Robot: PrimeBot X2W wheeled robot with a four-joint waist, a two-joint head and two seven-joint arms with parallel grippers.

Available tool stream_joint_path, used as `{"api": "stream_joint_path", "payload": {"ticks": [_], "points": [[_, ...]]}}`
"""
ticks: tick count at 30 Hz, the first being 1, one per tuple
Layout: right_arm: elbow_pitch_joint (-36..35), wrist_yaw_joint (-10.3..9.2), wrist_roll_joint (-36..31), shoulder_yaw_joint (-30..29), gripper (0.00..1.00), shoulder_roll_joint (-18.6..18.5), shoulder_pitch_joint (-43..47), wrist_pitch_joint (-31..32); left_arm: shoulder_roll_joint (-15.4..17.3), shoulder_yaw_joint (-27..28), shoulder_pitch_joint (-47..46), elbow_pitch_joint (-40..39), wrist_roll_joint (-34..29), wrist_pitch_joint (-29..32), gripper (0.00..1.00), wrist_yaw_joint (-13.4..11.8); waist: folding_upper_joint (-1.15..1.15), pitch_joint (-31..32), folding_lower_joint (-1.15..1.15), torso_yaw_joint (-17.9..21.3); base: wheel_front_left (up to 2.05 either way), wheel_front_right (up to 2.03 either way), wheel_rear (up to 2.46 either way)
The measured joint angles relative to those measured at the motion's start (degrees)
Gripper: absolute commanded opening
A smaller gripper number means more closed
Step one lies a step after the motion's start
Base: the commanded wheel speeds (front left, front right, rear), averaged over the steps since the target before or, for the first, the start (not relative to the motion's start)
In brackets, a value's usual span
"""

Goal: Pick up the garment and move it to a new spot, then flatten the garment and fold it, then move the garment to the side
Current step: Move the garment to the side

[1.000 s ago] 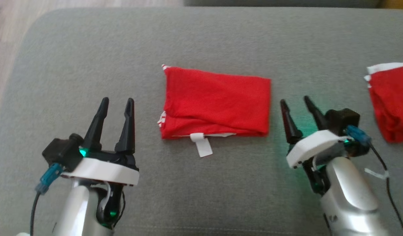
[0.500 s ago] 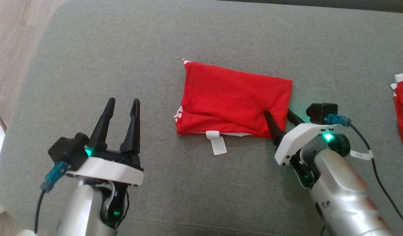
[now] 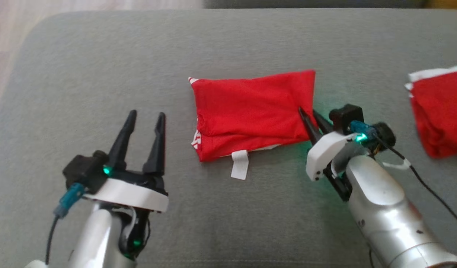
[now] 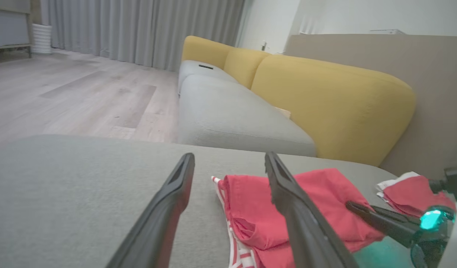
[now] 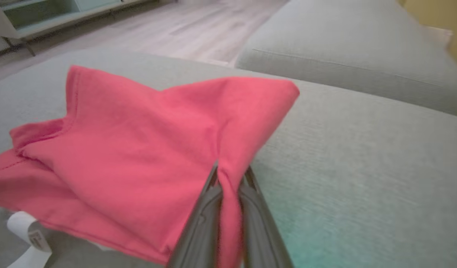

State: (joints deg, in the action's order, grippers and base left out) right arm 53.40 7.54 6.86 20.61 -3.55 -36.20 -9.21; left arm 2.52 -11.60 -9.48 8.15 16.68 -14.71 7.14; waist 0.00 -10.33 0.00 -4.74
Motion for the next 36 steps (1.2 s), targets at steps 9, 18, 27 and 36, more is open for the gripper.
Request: {"api": "stream_joint_path", "payload": {"ticks": [9, 18, 27, 36], "points": [[-7.15, 0.0, -10.35, 0.29, 0.0, -5.04, -0.93, 0.65, -0.01, -5.06, -2.27, -0.19, -0.67, 0.0, 1.0, 0.0, 0.0, 0.34, 0.0, 6.66, 0.0, 0.0, 0.0], [-17.23, 0.0, -8.38, 4.81, 0.0, -19.89, -3.65, 6.76, -0.03, -8.21, -5.36, -1.24, -1.15, 0.0, 1.0, 0.0, 0.0, -2.3, 0.0, 12.57, 0.0, 0.0, 0.0], [-18.6, 0.0, -6.02, 2.8, 0.0, -32.85, -5.36, 9.76, 0.18, -10.5, -9.78, -2.68, -1.47, 0.0, 1.0, 0.0, 0.0, -7.84, 0.0, 13.83, 0.0, 0.0, 0.0], [-18.01, 0.0, -9.2, -5.14, 0.0, -34.77, -5.1, 10.93, 1.12, -11.17, -11.93, -4.11, -1.37, -0.01, 1.0, 0.0, 0.0, -12.74, 0.01, 12.33, 0.0, 0.0, 0.0]]}}
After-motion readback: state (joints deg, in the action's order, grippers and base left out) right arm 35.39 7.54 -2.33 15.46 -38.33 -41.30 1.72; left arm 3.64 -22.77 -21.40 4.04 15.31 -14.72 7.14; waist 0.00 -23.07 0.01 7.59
